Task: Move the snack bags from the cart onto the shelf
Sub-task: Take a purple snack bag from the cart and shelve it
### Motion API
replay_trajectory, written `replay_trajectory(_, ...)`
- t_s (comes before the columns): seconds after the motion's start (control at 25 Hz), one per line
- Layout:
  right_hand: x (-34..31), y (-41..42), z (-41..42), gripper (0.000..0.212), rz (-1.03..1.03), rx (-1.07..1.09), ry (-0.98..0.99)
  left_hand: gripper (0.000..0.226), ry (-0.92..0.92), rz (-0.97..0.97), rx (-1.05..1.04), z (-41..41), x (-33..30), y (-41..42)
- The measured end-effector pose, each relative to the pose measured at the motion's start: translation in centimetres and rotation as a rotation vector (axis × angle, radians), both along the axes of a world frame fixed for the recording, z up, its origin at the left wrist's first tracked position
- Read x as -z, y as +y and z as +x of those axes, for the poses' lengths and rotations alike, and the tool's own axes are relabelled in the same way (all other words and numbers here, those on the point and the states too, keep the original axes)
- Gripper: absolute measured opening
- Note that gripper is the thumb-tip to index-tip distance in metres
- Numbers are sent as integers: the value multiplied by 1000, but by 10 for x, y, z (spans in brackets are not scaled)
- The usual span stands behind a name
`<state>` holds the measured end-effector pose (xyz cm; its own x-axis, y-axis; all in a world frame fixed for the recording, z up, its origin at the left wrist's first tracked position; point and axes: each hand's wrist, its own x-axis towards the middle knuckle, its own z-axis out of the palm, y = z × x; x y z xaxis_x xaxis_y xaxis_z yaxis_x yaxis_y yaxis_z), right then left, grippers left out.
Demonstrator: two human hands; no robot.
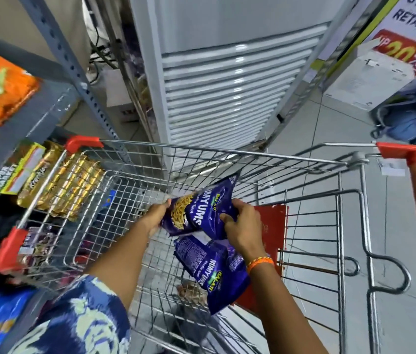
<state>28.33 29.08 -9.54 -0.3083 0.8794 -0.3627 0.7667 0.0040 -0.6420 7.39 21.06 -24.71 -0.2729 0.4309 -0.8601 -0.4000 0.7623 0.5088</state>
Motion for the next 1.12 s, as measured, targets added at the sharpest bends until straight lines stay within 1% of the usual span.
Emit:
replay_trajectory(0.04,-10,-2,-6,13,0,-10,63,21,-41,17,-19,-4,-11,-12)
replay_trajectory(0.08,-22,-5,-12,12,-3,-20,120,15,-75,38,-21,-8,-22,-25)
replay_trajectory(0.12,-35,-9,-19,12,3,-53,174,18,-101,41,-22,-16,-33,-38)
replay_trajectory(0.16,-49,-13,-24,11,26,-103,210,27,-143,50,-15,-19,-43,-49)
replay_trajectory(0.2,-65,-18,-29,8,61,-175,234,44,-191,69,-12,-24,-52,-59)
replay_trajectory(0.24,-84,-23,-36,7,98,-255,255,68,-213,97,32,-28,-63,-70)
replay_trajectory(0.28,-102,-25,-42,10,116,-327,284,85,-239,143,91,-28,-71,-77)
replay_trajectory(0.32,-121,-27,-48,13,120,-407,332,88,-207,181,158,-27,-88,-82)
replay_trajectory(0.4,-162,-32,-62,21,121,-580,417,78,-43,252,247,-35,-119,-97)
replay_trajectory(0.44,-183,-34,-69,23,113,-656,450,78,68,280,254,-39,-136,-103)
replay_trajectory(0.56,-239,-32,-86,20,73,-773,548,105,344,348,247,-55,-201,-119)
replay_trajectory(0.64,-269,-22,-95,14,101,-787,625,96,478,393,232,-56,-241,-125)
replay_trajectory(0.76,-316,-12,-116,12,231,-789,702,91,671,559,155,-55,-292,-141)
replay_trajectory(0.88,-363,-14,-141,12,376,-792,744,97,856,566,141,-56,-337,-158)
replay_trajectory(0.92,-377,-19,-149,15,413,-798,757,97,920,554,132,-57,-351,-163)
replay_trajectory(0.96,-391,-24,-157,23,455,-806,772,98,982,550,107,-57,-369,-168)
replay_trajectory(1.0,-404,-30,-165,30,501,-811,796,96,1049,557,74,-55,-387,-174)
replay_trajectory(1.04,-419,-36,-174,33,544,-811,834,91,1114,550,42,-55,-408,-182)
replay_trajectory(1.12,-445,-48,-193,26,655,-783,942,85,1229,542,21,-54,-446,-197)
